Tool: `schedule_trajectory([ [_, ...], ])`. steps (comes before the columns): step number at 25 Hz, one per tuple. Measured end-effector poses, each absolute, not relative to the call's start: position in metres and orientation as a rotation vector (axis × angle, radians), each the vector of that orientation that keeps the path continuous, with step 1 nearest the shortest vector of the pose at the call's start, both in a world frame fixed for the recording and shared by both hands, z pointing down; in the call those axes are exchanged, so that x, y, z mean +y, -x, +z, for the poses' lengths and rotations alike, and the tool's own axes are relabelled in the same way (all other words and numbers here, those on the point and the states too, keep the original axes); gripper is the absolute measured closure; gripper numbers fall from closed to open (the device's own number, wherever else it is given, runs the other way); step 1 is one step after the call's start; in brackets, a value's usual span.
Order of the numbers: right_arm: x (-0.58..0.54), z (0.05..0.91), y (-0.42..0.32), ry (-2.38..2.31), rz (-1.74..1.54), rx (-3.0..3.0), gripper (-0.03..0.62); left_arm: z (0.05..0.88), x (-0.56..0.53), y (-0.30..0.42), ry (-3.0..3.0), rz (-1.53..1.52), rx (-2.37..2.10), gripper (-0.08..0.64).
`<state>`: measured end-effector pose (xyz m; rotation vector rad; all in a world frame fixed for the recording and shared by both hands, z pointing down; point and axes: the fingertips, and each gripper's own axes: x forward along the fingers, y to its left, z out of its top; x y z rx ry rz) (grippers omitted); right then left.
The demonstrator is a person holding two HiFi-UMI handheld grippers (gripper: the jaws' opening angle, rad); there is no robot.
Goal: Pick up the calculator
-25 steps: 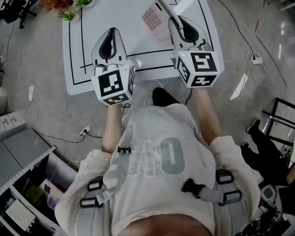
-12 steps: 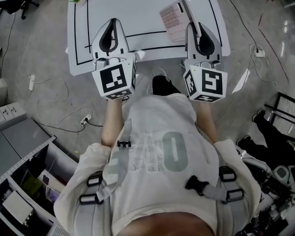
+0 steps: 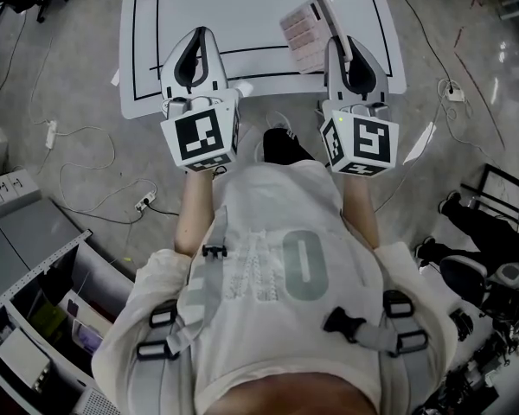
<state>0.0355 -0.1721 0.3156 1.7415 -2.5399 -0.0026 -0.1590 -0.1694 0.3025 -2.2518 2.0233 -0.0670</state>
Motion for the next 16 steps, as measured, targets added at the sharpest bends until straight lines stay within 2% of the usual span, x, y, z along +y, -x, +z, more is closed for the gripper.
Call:
schedule_trajectory([
  [16,-0.177,0.333,-0.041,-1.703,0.010,-2.508,0.525,0.316,-0.164,0.165,2.244,-0.105,2.070,0.540],
])
